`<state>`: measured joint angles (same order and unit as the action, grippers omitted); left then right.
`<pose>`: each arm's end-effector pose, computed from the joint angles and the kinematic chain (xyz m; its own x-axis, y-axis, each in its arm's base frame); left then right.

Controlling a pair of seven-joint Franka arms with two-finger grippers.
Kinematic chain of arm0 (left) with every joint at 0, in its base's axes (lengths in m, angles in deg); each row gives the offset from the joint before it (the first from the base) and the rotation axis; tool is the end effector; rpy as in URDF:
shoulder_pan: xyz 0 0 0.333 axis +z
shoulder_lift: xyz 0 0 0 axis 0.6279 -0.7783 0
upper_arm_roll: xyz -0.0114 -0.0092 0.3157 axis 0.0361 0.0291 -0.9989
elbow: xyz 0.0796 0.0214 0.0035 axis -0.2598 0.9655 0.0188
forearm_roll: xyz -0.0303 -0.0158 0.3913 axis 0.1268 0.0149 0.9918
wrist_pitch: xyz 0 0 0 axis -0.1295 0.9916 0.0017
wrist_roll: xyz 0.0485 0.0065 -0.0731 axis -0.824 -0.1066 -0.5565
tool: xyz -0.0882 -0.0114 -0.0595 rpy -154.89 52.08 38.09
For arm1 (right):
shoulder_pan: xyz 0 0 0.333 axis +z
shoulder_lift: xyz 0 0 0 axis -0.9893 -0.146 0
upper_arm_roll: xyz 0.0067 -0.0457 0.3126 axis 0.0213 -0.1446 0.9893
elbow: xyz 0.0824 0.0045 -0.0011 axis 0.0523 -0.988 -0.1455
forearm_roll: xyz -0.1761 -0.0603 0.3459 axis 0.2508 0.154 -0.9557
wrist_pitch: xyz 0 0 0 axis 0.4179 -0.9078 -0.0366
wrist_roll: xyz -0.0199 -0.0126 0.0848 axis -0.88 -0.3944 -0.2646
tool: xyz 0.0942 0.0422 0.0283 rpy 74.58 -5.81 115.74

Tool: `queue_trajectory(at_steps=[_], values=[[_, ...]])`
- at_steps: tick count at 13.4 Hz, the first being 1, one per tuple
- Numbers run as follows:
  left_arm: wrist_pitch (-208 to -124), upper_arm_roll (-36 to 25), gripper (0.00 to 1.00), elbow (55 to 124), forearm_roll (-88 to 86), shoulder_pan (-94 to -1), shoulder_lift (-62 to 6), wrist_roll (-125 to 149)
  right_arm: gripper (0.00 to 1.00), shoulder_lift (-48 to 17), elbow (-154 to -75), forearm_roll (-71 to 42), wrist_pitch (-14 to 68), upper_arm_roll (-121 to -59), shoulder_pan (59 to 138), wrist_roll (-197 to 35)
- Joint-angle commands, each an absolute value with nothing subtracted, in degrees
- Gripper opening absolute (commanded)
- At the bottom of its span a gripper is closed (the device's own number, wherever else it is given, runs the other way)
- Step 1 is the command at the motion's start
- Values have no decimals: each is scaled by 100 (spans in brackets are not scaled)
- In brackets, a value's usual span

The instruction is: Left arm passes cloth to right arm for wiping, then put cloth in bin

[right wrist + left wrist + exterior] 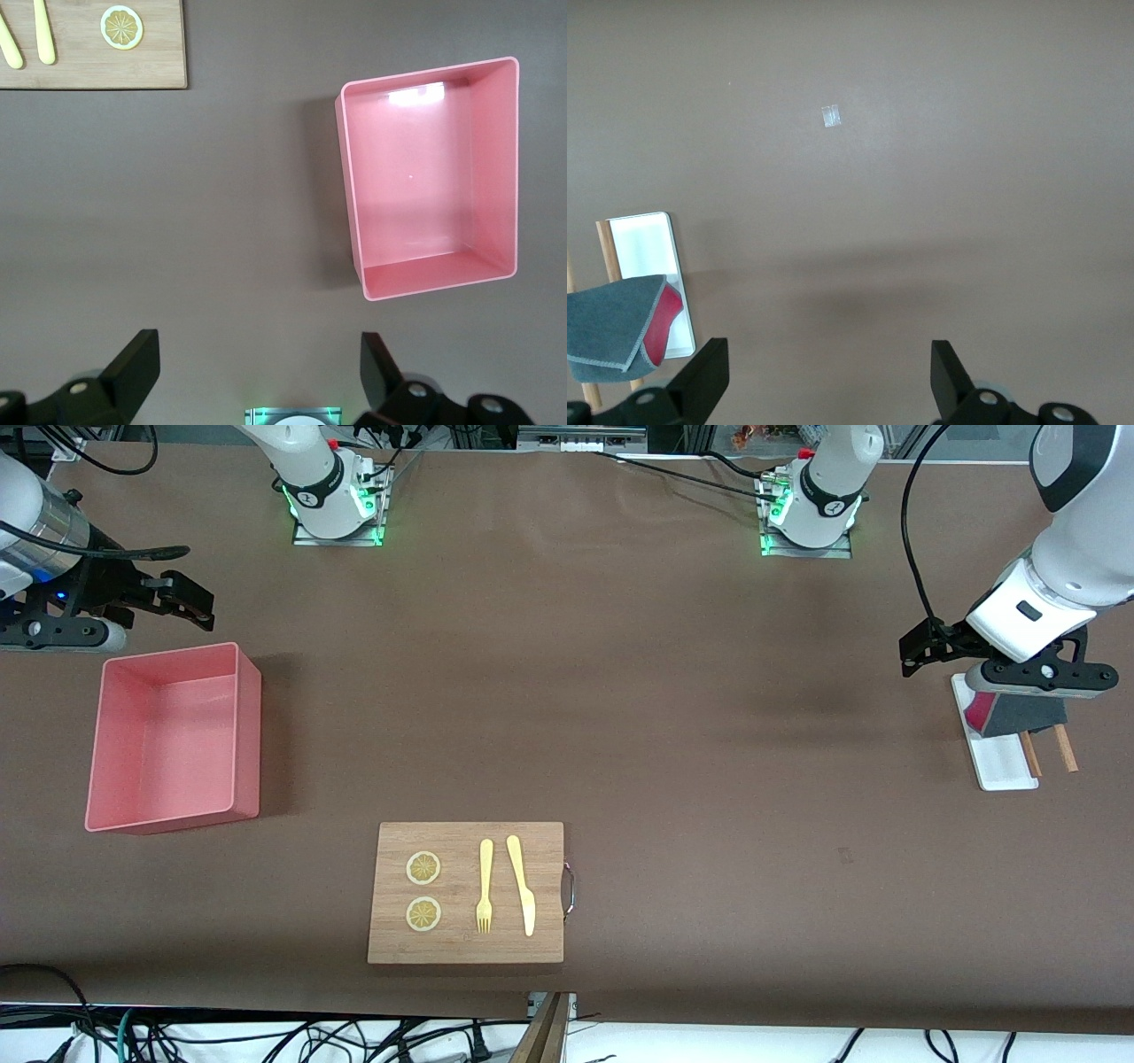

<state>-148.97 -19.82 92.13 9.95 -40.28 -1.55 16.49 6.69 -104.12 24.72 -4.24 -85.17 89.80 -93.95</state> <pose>0.5537 -0.0492 0.5524 0.9974 -0.0720 -0.0094 -0.0723 -0.9966 -0.0406 0.5481 0.0697 0.6131 0.9952 -0.0060 -0.0972 -0.0008 -0.9986 0.0530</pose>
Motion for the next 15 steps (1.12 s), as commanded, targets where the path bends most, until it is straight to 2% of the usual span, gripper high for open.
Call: queue_trajectory(at_steps=[1,15], values=[[-14834,-1999,100,9121,1076,-4083,-187,1572,100,647,-10313,2511,-504,-8478,8907,-9353],[-14834,-1990,100,9042,1076,-4092,-266,1660,100,647,-10322,2511,-513,-8487,8907,-9336]])
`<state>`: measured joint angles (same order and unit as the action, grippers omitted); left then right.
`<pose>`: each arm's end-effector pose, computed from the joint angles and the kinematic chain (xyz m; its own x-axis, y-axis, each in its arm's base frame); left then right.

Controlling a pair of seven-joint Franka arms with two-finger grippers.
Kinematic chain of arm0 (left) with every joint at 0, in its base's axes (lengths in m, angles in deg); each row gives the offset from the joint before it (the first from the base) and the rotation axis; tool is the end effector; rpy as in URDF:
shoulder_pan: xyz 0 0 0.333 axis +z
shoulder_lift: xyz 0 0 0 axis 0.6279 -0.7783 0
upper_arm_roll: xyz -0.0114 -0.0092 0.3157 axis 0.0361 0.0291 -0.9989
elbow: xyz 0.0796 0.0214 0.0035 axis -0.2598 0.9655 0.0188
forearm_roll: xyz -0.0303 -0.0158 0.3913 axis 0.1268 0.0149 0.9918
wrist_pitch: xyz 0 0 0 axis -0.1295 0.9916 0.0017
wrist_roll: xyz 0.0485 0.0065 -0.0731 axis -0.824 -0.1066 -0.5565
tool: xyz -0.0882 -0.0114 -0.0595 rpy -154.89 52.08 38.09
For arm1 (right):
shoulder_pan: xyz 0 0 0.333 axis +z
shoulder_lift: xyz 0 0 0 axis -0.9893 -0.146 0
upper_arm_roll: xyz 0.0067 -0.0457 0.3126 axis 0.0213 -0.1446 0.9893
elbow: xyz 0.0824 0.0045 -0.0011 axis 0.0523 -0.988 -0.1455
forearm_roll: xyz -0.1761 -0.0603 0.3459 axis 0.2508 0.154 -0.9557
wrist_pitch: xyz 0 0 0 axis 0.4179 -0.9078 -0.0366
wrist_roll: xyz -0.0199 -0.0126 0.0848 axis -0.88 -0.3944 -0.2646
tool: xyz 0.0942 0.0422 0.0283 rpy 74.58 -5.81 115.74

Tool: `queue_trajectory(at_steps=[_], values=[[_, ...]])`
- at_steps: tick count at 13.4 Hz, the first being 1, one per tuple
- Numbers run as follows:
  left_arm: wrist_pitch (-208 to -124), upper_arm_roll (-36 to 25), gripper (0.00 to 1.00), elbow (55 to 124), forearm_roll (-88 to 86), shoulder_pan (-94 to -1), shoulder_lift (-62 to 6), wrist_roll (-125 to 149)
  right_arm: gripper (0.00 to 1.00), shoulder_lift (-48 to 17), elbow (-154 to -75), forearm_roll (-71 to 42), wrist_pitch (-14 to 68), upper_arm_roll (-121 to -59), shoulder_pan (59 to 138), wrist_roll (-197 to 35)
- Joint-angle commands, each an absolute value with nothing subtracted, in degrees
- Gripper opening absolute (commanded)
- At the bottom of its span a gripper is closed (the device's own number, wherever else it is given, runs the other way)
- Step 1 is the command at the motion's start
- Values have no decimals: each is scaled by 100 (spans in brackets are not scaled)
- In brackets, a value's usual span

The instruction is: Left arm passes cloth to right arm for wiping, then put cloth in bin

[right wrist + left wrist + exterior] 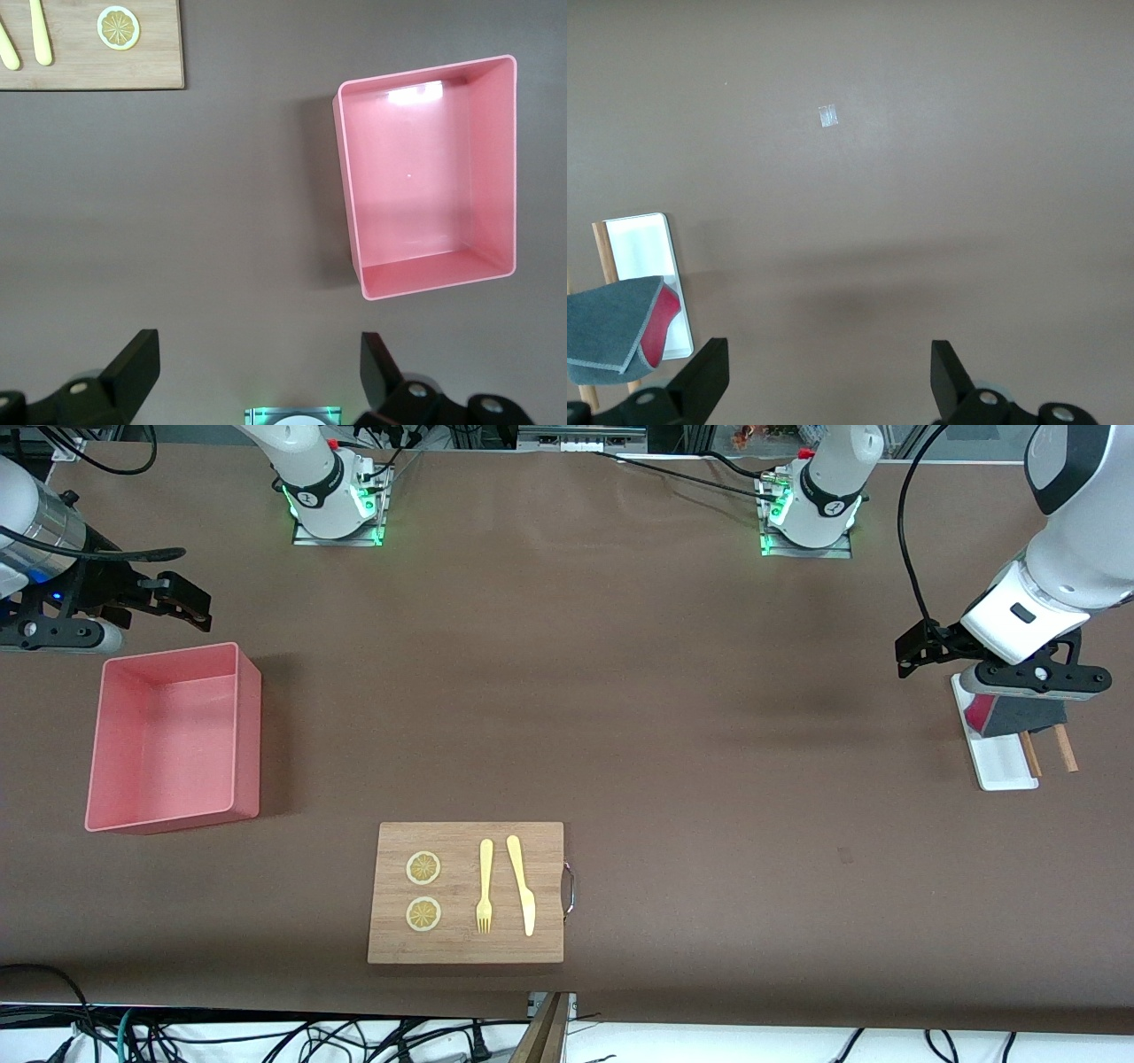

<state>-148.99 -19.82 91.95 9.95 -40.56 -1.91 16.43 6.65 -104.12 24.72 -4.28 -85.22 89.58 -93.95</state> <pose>0.5552 -0.0520 0.5505 0.9970 -0.0759 -0.0121 -0.0763 -0.9963 -0.0402 0.5486 0.0671 0.6126 0.9951 -0.0107 -0.0986 -0.0055 -0.9986 0.0532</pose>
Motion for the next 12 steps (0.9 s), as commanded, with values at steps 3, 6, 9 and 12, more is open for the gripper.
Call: queue_trajectory(at_steps=[3,6,9,12], values=[[-14834,-1990,100,9033,1076,-4092,-336,1660,100,647,-10322,2511,-513,-8487,8907,-9344],[-14808,-1990,100,9033,1076,-4092,-345,1633,100,647,-10322,2511,-513,-8487,8907,-9327],[-14729,-1990,100,9033,1076,-4083,-371,1642,100,647,-10322,2511,-504,-8487,8907,-9327],[-14415,-1990,100,9059,1111,-4083,-424,1633,100,647,-10322,2511,-504,-8487,8907,-9327]])
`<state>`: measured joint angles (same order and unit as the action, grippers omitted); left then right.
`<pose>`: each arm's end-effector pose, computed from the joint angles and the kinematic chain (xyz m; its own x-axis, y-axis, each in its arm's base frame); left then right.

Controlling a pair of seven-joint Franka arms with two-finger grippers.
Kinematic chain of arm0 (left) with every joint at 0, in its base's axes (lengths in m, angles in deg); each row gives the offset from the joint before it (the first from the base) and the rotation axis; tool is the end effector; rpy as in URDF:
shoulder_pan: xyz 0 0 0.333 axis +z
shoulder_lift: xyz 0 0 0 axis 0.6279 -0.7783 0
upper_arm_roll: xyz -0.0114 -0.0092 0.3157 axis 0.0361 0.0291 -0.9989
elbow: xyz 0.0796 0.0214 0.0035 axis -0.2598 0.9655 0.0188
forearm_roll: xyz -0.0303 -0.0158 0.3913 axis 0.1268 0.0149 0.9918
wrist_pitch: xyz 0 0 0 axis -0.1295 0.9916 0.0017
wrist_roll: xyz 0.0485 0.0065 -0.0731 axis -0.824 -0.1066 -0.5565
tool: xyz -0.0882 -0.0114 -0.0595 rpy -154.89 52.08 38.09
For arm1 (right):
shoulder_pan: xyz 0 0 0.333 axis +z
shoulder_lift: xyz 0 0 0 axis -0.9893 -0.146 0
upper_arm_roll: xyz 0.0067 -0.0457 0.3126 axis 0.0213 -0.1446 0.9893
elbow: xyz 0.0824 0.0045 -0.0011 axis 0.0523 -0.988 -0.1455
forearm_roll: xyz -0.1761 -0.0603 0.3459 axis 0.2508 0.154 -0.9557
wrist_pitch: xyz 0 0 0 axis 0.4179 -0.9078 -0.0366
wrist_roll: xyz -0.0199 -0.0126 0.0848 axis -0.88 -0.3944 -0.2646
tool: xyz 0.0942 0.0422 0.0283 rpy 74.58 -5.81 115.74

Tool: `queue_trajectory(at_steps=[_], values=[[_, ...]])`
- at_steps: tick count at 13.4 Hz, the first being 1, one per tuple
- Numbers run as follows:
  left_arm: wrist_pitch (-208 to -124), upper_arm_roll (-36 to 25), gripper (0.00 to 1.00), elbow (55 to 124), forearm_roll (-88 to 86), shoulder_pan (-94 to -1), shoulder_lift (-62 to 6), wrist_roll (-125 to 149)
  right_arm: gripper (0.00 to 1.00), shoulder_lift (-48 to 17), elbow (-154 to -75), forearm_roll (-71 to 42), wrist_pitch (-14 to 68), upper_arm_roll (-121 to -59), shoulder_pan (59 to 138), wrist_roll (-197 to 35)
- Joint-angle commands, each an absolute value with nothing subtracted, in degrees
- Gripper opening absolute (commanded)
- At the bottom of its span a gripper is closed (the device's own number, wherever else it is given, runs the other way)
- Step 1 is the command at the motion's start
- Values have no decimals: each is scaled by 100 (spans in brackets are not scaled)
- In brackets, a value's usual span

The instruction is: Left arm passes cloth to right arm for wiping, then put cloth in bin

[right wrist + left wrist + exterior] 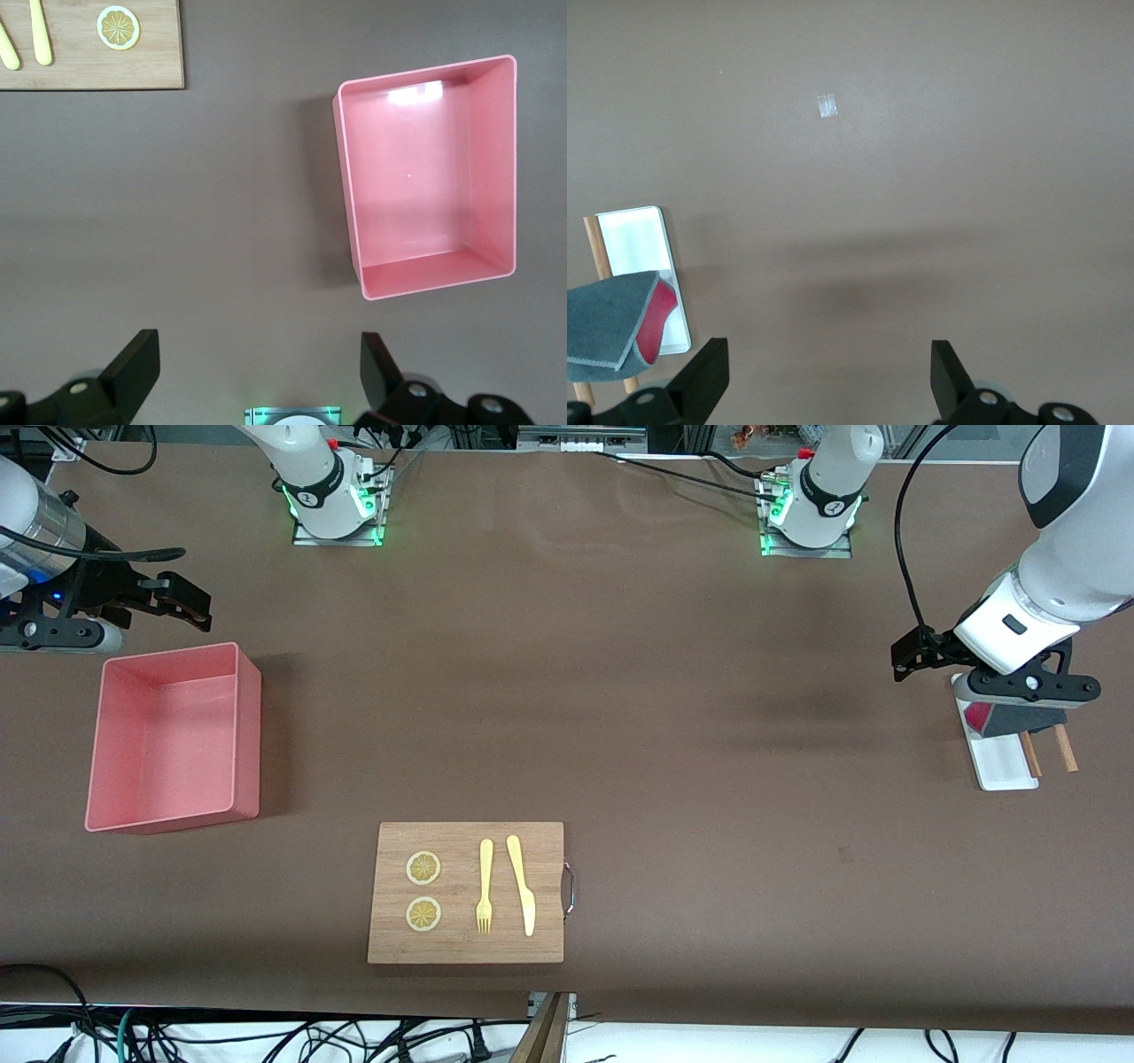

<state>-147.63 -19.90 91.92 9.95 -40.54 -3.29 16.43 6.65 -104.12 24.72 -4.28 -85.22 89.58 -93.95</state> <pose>0.5578 -0.0508 0.5353 0.9956 -0.0731 -0.0593 -0.0755 -0.9963 -0.0398 0.5486 0.0671 0.6126 0.9951 -0.0107 -0.0986 -0.0055 -0.9986 0.0532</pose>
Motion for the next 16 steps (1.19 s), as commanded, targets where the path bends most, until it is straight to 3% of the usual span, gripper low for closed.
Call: queue_trajectory(at_steps=[1,8,16], values=[[-13969,-1999,100,9051,1146,-4083,-502,1711,100,647,-10322,2511,-504,-8487,8907,-9336],[-14033,-1990,100,9296,2803,-4091,-854,3004,100,647,-10322,2502,-504,-8487,8907,-9336],[-15991,-1990,100,11253,5308,-3855,-855,2891,100,647,-10322,2494,-495,-8531,8899,-9336]])
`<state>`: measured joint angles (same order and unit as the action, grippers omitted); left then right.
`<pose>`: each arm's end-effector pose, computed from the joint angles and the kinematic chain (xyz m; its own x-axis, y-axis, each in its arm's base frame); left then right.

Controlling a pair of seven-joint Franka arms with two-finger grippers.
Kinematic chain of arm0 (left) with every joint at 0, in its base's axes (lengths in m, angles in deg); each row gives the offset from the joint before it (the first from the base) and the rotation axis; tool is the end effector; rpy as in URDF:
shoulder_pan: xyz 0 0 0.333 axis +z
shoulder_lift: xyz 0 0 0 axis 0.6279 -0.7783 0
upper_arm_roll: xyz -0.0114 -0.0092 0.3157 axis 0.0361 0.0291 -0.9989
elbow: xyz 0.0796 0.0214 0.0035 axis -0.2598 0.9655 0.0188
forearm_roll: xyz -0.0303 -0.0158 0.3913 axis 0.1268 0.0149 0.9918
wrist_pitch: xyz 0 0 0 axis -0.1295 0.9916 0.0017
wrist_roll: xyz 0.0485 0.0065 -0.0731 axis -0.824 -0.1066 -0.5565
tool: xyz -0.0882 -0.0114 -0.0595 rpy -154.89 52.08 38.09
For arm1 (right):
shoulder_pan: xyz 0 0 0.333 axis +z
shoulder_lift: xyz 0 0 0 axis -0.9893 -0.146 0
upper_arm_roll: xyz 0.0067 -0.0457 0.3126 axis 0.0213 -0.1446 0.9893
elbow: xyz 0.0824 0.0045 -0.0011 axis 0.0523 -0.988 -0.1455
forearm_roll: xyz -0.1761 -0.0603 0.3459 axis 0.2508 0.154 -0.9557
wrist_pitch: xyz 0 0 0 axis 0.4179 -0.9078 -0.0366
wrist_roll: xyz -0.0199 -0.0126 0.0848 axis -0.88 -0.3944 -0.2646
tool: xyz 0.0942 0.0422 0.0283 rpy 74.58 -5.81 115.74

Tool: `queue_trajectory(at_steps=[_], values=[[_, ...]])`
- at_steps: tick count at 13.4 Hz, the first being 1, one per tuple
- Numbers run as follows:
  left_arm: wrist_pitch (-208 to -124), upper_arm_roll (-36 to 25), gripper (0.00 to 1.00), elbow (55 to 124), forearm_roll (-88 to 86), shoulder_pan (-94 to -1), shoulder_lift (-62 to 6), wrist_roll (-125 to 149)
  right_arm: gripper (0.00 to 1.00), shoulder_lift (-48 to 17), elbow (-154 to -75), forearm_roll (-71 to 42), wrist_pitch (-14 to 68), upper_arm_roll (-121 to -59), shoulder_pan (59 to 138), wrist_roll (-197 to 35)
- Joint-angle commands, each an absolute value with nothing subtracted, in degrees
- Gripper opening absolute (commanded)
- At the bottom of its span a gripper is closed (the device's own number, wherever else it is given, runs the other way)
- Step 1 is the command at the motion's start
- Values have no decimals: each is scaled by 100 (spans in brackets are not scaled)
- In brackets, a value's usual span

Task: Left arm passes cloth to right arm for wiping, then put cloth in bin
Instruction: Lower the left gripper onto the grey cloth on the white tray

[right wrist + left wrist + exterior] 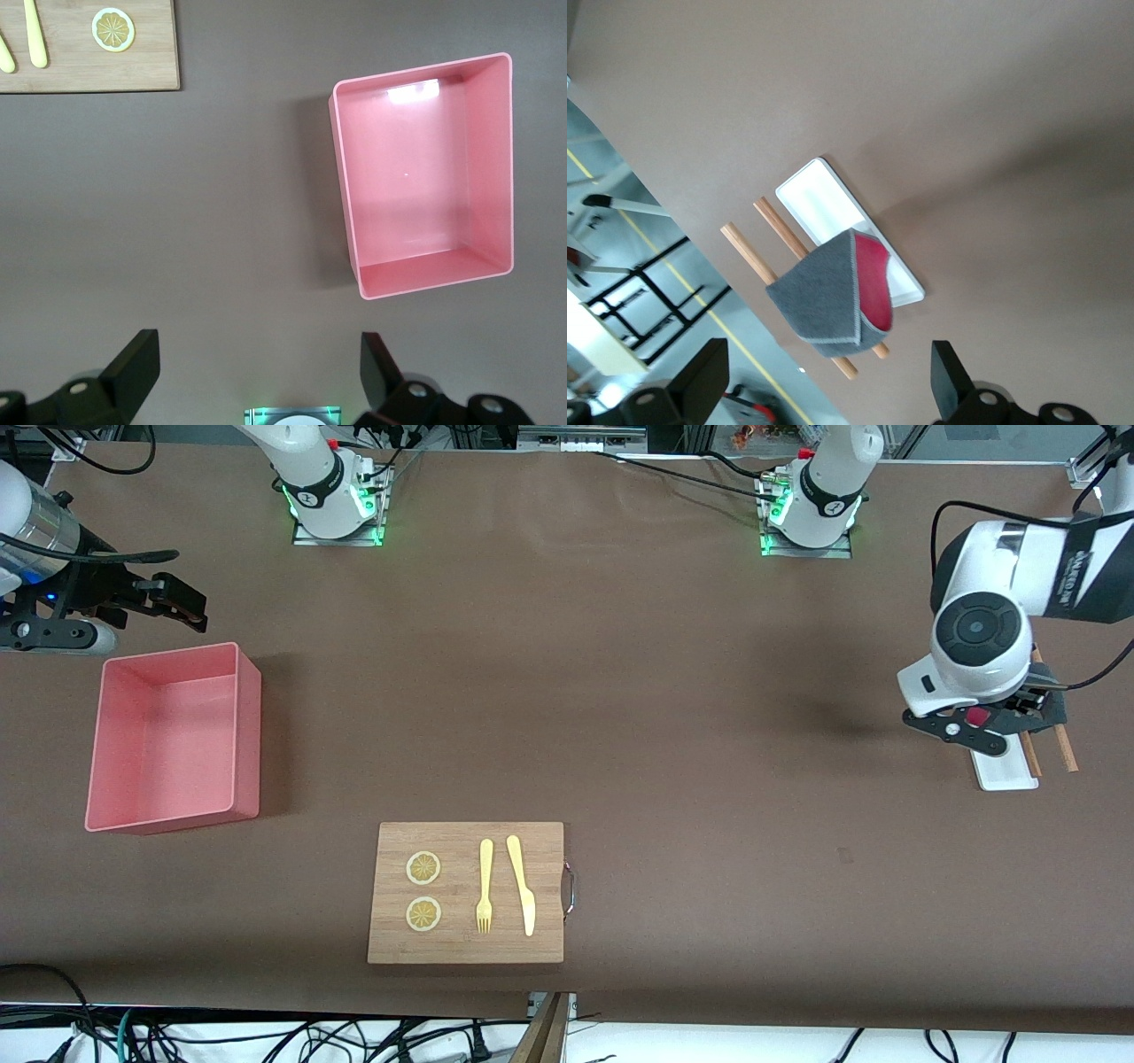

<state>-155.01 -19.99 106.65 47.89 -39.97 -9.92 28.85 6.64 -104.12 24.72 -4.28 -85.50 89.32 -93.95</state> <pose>0.5517 0.0038 0.3790 0.8051 -0.3921 -0.4451 -0.5807 -0.6739 -0.4568 0.5492 0.0620 0.6125 0.9949 -0.0201 -0.0987 -0.0149 -0.9985 0.0534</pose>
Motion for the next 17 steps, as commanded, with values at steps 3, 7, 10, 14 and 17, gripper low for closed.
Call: queue_trajectory(at_steps=[3,7,10,14,17], values=[[-16871,-1990,100,12125,6425,-3469,-855,2242,100,647,-10331,2485,-504,-8531,8899,-9336],[-17320,-1990,80,12522,7553,-2986,-1109,1871,100,647,-10340,2406,-513,-8540,8899,-9344],[-17375,-1990,35,12566,7554,-2800,-1302,1870,100,647,-10340,2257,-513,-8654,8899,-9362],[-17366,-2016,35,12566,7641,-2668,-1619,1862,100,656,-10340,2256,-513,-8654,8899,-9389],[-17374,-2007,35,12558,8290,-2483,-1663,1835,100,647,-10340,2256,-513,-8654,8899,-9389]])
